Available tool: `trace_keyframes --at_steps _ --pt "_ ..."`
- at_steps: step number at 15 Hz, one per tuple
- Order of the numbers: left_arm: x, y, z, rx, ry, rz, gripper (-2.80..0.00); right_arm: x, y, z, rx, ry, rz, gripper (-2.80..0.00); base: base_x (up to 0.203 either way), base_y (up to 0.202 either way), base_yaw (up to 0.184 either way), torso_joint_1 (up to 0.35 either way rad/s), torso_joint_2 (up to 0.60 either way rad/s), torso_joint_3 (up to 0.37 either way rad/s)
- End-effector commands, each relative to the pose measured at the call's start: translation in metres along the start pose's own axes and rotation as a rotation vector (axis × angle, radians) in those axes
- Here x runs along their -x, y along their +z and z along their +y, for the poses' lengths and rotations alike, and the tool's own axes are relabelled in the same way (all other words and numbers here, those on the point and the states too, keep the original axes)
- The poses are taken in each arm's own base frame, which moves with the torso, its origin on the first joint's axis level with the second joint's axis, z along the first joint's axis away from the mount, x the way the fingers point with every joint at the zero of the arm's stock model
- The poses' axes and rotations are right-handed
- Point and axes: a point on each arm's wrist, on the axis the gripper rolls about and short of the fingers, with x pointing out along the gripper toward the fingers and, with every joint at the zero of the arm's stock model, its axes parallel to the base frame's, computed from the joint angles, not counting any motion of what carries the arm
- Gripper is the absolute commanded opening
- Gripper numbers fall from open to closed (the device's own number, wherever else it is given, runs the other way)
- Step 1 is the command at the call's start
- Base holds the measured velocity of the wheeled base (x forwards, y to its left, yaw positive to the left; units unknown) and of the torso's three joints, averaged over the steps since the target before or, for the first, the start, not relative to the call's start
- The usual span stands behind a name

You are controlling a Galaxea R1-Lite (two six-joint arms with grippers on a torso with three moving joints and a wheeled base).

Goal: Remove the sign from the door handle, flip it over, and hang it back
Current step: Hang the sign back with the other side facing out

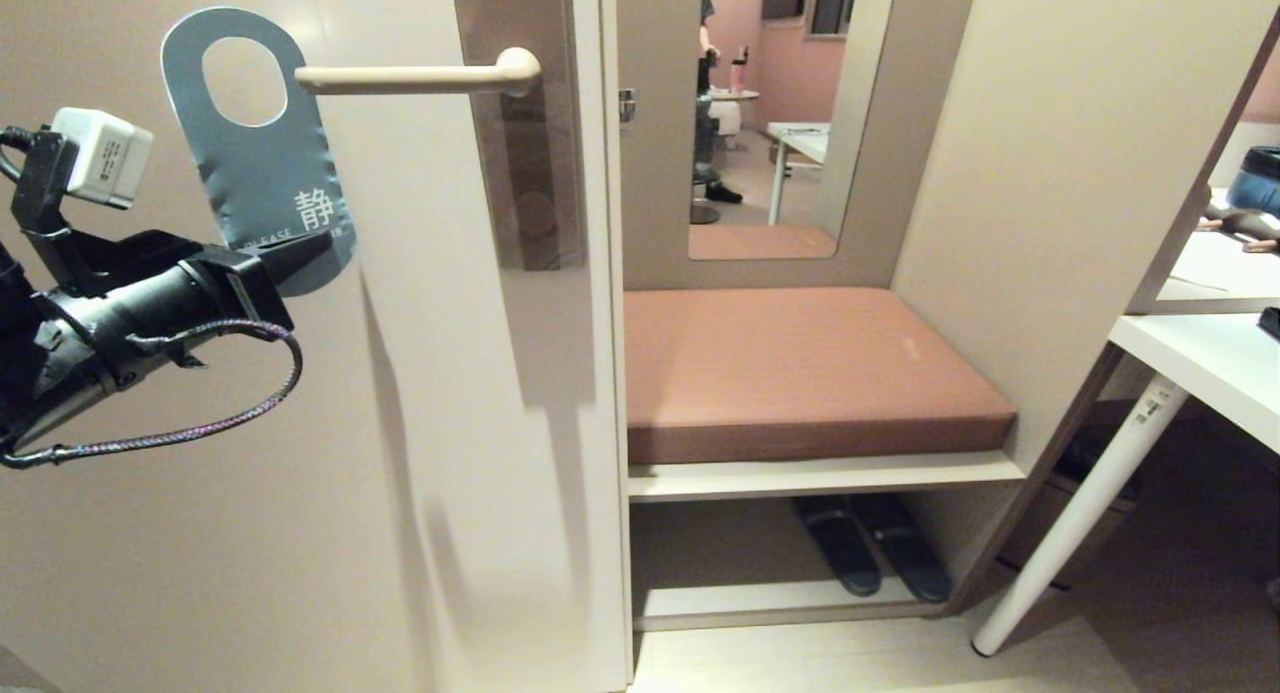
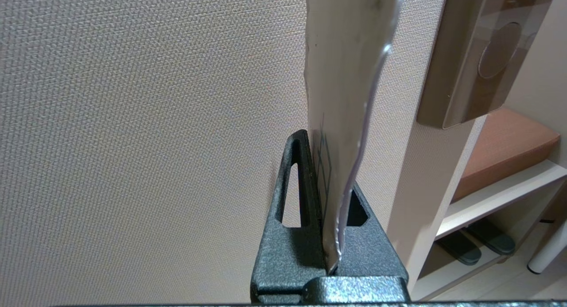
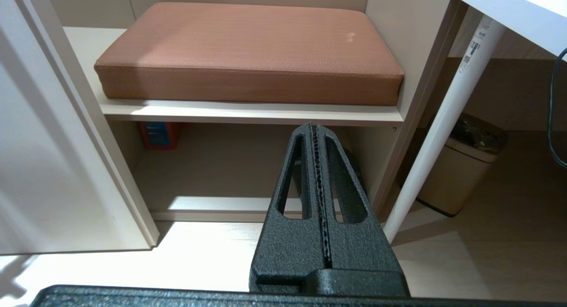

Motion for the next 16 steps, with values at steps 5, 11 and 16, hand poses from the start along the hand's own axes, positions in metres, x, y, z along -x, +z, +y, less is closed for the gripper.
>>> trace_keyframes --at_steps 5,11,16 --pt "-0.005 -0.001 0.002 0.001 -0.002 0.002 -2.8 0.0 0.0 0.0 0.001 -0.001 0.001 -2.8 0.0 0.0 0.0 0.0 0.0 0.0" --pt "-0.013 -0.003 0.004 0.003 -0.002 0.008 -2.8 0.0 0.0 0.0 0.004 -0.001 0.0 -2.8 0.0 0.0 0.0 0.0 0.0 0.0" --pt "-0.019 -0.005 0.005 0.004 -0.006 0.011 -2.8 0.0 0.0 0.0 0.002 -0.001 0.0 -2.8 0.0 0.0 0.0 0.0 0.0 0.0"
